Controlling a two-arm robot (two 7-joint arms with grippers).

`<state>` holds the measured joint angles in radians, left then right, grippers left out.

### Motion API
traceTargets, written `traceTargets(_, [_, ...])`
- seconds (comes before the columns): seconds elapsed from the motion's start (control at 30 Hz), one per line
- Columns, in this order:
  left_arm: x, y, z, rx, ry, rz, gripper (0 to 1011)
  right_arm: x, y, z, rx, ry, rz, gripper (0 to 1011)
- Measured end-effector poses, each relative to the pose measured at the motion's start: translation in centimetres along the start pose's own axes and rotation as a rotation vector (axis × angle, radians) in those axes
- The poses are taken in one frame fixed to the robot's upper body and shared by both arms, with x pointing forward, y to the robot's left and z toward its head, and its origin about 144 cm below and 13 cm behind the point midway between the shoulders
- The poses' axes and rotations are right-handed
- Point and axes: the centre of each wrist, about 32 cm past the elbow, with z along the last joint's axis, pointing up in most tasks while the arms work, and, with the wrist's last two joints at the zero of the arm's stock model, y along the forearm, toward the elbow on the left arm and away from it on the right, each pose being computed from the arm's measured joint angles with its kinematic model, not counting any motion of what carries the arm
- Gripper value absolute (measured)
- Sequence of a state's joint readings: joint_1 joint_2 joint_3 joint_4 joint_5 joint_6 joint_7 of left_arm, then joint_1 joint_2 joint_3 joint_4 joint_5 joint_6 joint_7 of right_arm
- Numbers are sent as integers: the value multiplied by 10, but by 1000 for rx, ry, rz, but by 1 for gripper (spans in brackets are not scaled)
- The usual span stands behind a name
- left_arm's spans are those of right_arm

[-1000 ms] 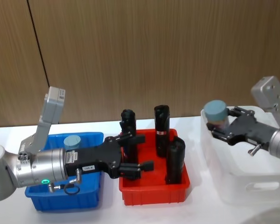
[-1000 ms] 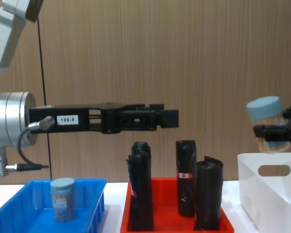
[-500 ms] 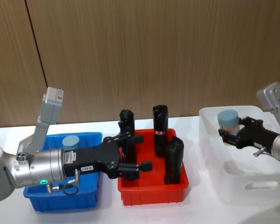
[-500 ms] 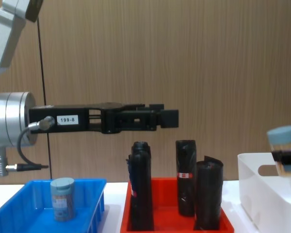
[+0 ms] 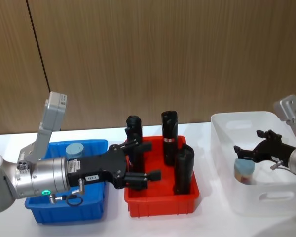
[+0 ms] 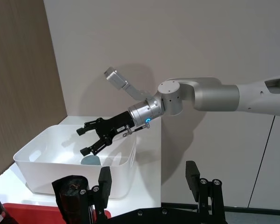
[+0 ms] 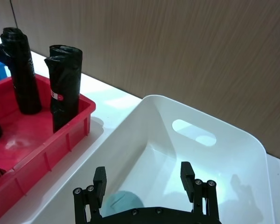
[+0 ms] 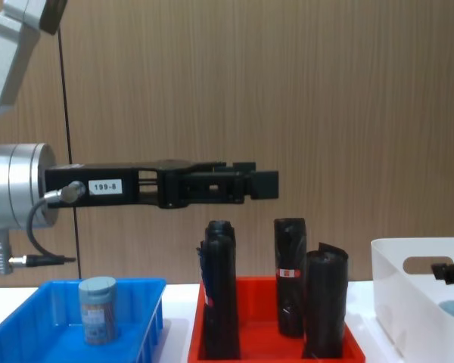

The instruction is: Pick the cotton swabs from the blue box and place them into the white box.

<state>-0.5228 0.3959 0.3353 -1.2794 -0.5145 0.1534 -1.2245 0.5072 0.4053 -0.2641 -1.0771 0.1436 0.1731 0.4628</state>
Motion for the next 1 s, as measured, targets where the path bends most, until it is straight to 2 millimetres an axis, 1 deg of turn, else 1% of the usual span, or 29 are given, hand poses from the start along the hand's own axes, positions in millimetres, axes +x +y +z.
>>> traceTargets(0.13, [0, 0, 0, 1, 0, 4, 1004, -1, 0, 0, 2, -1, -1, 1001])
traceTargets(0.33, [-3, -2, -2, 9, -6, 32, 1004, -10, -2, -1, 23, 0, -6, 1002])
traceTargets(0.6, [-11, -9, -6, 28, -25, 115, 1004, -32, -8, -3, 74, 6, -18, 1002])
traceTargets(1.0, [-23, -19, -13, 52, -61, 244, 1004, -71, -25, -5, 173, 38, -46, 1002])
